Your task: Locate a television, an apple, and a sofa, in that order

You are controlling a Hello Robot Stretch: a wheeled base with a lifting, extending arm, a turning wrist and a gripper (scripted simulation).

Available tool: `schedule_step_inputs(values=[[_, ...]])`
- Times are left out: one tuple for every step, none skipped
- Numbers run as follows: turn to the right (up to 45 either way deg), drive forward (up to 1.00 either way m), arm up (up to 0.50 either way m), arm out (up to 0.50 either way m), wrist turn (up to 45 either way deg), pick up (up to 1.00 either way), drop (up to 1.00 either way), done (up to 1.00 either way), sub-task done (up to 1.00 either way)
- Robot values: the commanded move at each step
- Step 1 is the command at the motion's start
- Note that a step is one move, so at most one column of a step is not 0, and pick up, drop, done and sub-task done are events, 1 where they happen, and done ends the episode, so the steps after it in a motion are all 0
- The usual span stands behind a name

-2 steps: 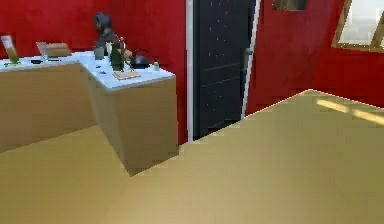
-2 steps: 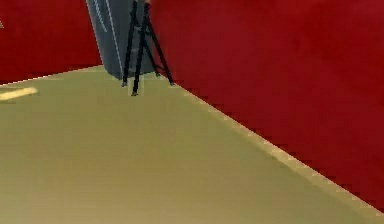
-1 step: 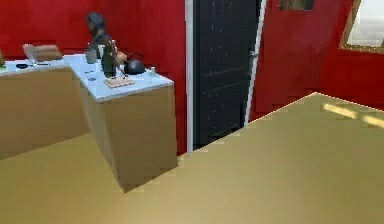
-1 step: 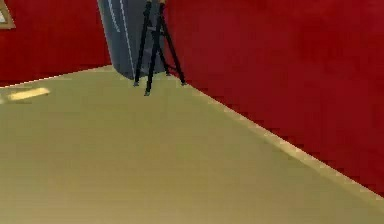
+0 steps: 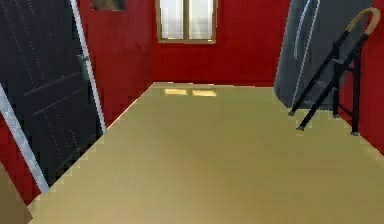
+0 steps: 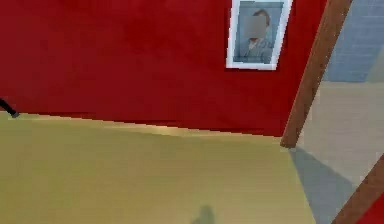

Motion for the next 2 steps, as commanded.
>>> schedule_step_inputs(values=[[45.0, 0.00, 0.00, 0.00, 0.0, 0.00, 0.00, 0.00, 0.00], [18.0, 0.00, 0.00, 0.00, 0.0, 0.00, 0.00, 0.00, 0.00]])
